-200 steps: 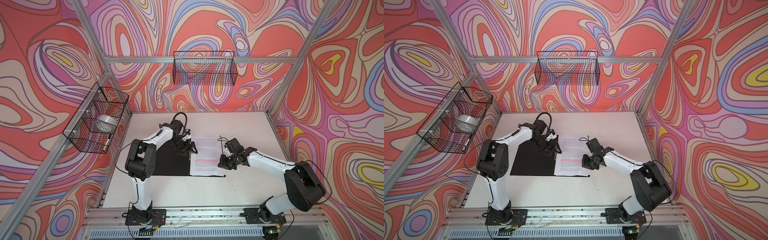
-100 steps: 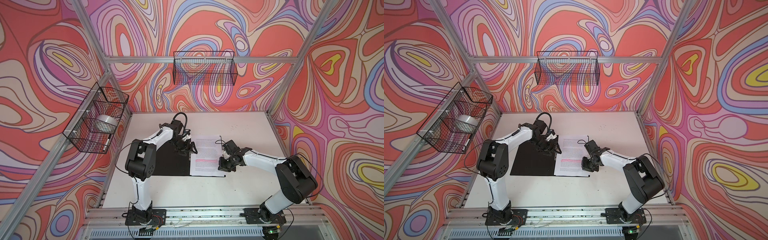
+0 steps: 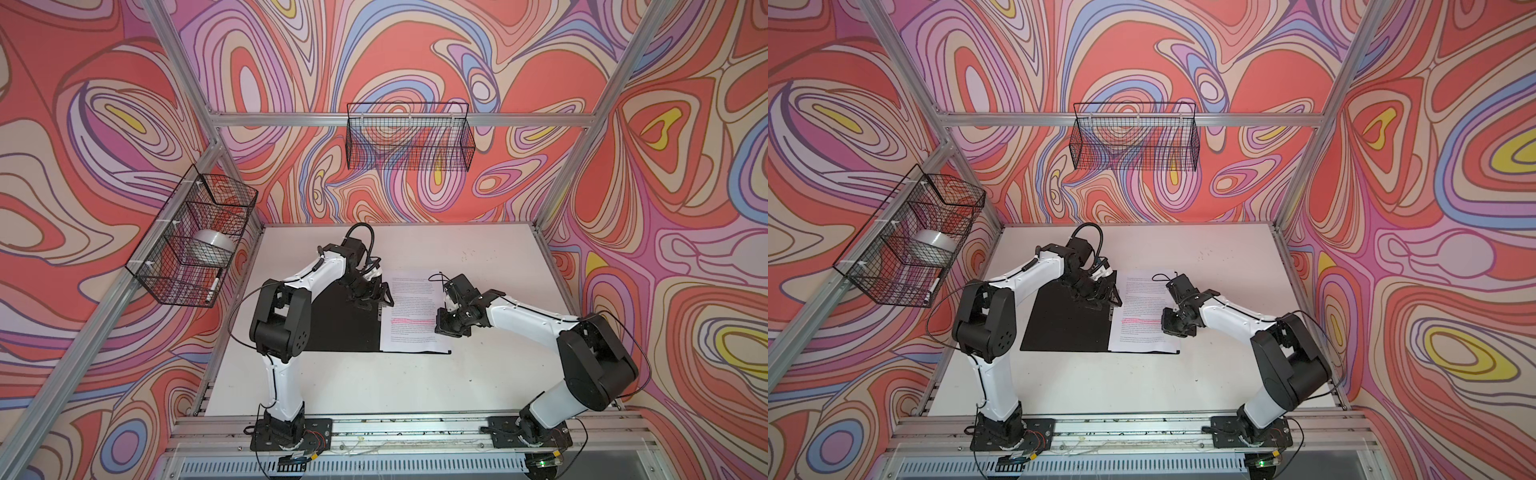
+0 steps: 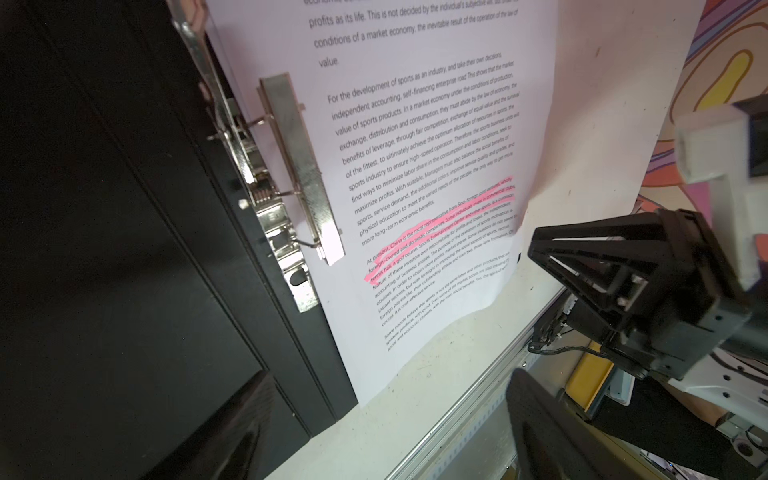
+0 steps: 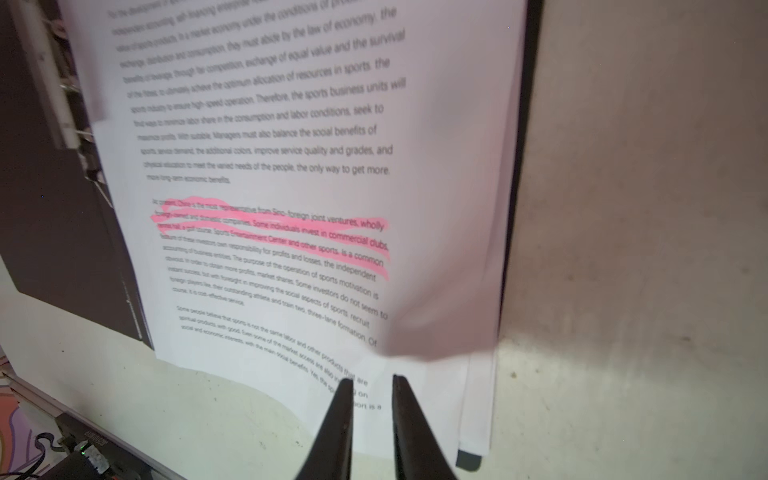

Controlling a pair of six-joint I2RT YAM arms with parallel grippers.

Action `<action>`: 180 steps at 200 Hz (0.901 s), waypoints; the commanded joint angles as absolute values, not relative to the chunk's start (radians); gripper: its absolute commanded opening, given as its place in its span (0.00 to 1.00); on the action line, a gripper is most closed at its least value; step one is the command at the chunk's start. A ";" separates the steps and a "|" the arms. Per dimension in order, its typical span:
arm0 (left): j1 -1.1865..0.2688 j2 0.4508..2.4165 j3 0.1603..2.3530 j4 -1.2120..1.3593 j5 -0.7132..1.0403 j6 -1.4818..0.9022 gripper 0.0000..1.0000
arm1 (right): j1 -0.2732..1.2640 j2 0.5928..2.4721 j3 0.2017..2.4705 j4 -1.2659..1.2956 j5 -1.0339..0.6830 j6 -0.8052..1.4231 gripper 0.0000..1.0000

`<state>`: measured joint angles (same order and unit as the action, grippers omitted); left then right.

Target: Put the files into the folder

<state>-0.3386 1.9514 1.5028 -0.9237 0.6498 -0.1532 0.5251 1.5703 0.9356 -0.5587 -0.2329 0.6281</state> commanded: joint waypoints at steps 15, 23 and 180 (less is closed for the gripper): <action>-0.333 1.892 1.489 -0.968 0.616 -0.123 0.88 | 0.529 1.523 0.968 -0.591 -0.161 0.614 0.22; -0.332 1.890 1.487 -0.969 0.611 -0.120 0.88 | 0.529 1.519 0.970 -0.591 -0.152 0.615 0.23; -0.333 1.816 1.352 -0.951 0.614 -0.105 0.88 | 0.484 1.530 1.009 -0.628 -0.049 0.618 0.28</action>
<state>-0.3386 1.8641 1.3930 -0.9329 0.6090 -0.1299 0.5137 1.5257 0.9783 -0.6189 -0.0906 0.6144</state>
